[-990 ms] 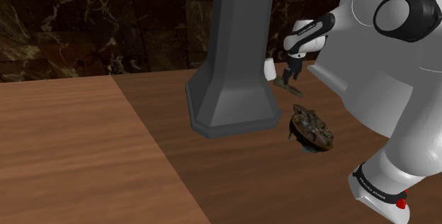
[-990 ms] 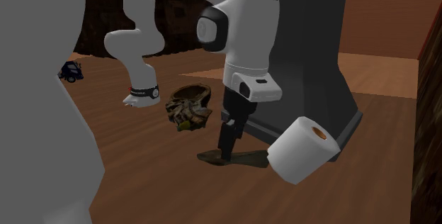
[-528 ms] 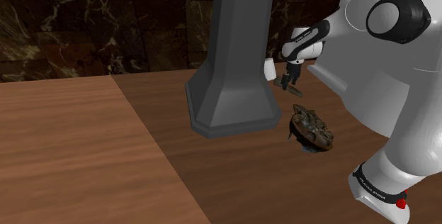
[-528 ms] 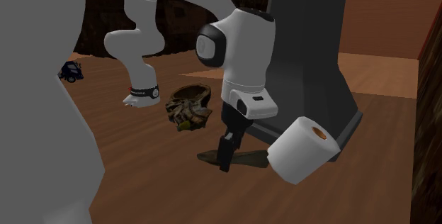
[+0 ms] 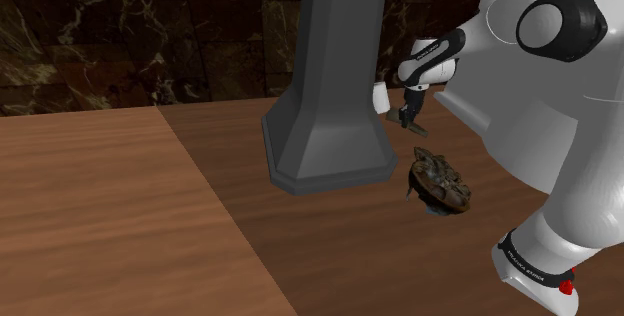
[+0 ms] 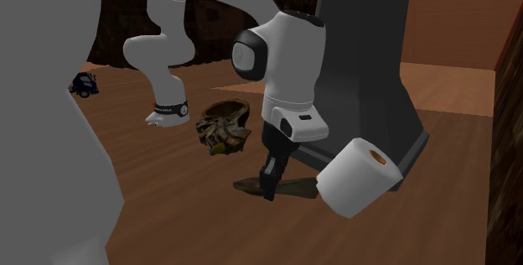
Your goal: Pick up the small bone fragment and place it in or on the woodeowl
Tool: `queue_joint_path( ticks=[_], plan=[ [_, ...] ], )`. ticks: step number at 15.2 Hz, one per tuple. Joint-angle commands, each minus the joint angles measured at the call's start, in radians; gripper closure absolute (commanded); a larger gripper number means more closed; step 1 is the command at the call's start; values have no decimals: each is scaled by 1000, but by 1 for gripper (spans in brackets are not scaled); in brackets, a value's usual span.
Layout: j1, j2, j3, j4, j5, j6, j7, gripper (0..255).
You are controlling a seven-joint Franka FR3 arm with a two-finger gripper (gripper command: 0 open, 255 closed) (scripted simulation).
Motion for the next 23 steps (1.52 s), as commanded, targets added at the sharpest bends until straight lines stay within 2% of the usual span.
queue_joint_path(
  ticks=[1,8,23],
  plan=[
    [0,0,0,0,0,0,0,255],
    [0,0,0,0,0,0,0,255],
    [14,-128,-17,39,-35,-164,15,255]
  ],
)
